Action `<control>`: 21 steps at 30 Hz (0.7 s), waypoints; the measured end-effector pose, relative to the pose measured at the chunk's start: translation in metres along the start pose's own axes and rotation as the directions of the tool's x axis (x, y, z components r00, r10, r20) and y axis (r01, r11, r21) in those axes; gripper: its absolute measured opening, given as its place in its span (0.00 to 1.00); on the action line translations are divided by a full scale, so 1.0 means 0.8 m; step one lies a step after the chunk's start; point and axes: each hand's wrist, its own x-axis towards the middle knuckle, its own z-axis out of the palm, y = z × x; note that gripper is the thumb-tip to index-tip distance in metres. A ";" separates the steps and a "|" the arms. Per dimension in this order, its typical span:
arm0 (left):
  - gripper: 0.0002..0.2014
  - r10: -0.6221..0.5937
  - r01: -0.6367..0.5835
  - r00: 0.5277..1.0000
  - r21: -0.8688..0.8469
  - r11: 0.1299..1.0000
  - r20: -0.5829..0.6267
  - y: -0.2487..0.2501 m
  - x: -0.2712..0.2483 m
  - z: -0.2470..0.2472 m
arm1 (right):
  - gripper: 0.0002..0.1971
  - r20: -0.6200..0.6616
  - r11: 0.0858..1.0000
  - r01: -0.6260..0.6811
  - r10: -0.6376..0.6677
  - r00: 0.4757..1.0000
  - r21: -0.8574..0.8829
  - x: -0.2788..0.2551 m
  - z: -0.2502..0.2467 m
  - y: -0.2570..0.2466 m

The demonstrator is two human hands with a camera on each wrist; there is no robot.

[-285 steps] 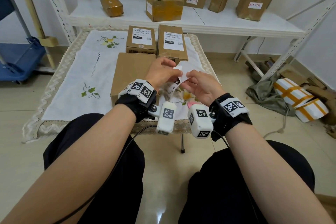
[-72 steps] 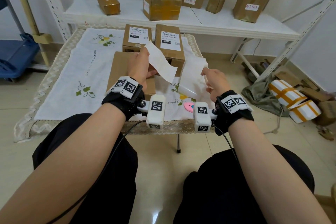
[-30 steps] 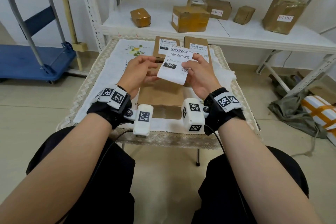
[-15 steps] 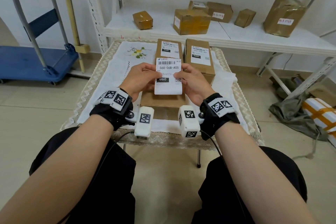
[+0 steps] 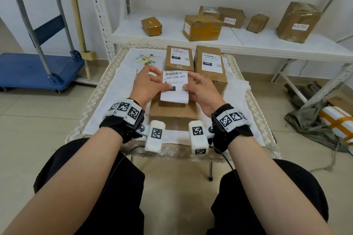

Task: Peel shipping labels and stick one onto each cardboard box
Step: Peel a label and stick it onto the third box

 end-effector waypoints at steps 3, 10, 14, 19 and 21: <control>0.22 0.020 -0.021 1.000 0.028 0.999 0.015 -0.003 0.002 0.001 | 0.30 -0.066 0.999 0.012 -0.015 0.998 -0.043 0.003 0.000 0.003; 0.25 0.000 -0.002 0.998 0.036 0.999 0.062 -0.004 0.003 0.004 | 0.22 -0.064 0.995 0.040 -0.046 0.997 -0.087 0.006 -0.001 0.009; 0.28 -0.020 0.016 0.999 0.083 0.996 0.047 -0.008 0.008 0.004 | 0.23 -0.066 0.990 0.051 -0.060 0.996 -0.128 0.009 0.000 0.011; 0.29 -0.010 0.002 0.999 0.141 0.990 0.053 -0.008 0.009 0.004 | 0.26 -0.070 0.989 0.076 -0.086 0.994 -0.129 0.010 -0.003 0.011; 0.29 -0.014 0.004 0.998 0.157 0.988 0.064 -0.008 0.009 0.003 | 0.26 -0.068 0.986 0.094 -0.104 0.992 -0.137 0.010 -0.003 0.011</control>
